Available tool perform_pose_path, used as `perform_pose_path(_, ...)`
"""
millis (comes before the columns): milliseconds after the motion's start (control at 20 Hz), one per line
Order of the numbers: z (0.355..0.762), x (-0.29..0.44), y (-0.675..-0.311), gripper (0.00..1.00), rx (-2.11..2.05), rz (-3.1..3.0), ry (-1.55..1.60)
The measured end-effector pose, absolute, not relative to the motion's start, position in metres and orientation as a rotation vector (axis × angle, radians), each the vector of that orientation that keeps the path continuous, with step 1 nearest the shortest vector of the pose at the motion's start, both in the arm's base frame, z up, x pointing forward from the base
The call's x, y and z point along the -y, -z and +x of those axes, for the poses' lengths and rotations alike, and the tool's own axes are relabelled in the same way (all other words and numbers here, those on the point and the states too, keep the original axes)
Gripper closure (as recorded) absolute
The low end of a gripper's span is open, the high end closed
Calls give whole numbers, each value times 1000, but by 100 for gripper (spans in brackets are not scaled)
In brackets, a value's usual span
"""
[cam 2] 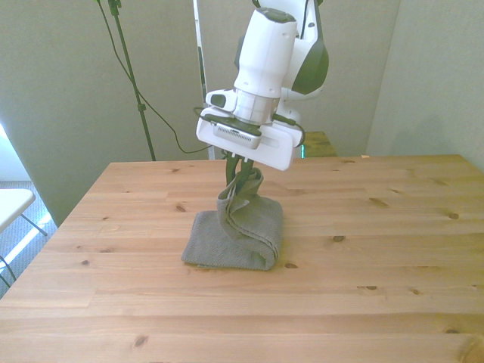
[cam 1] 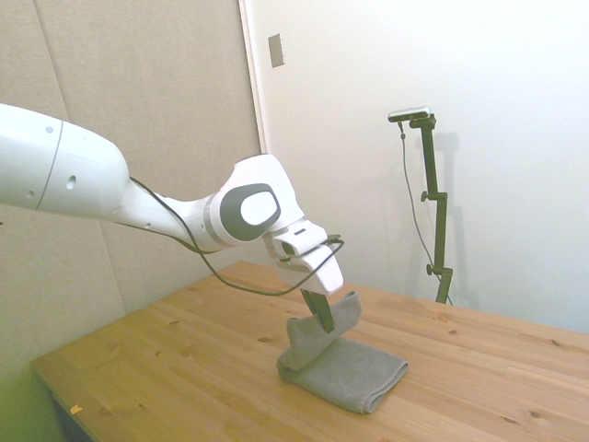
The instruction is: Fold the towel
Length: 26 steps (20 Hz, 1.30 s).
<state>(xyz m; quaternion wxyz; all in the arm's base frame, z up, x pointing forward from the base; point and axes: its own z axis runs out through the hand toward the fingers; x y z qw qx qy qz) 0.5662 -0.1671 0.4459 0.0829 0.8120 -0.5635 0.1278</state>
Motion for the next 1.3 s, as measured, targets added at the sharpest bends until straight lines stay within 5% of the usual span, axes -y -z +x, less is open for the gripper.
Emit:
perform_pose_path(900, 560, 203, -461, 0, 1718, 2470, -476)
perform_pose_path(1300, 488, 138, -514, 0, 1679, 2683, -397)
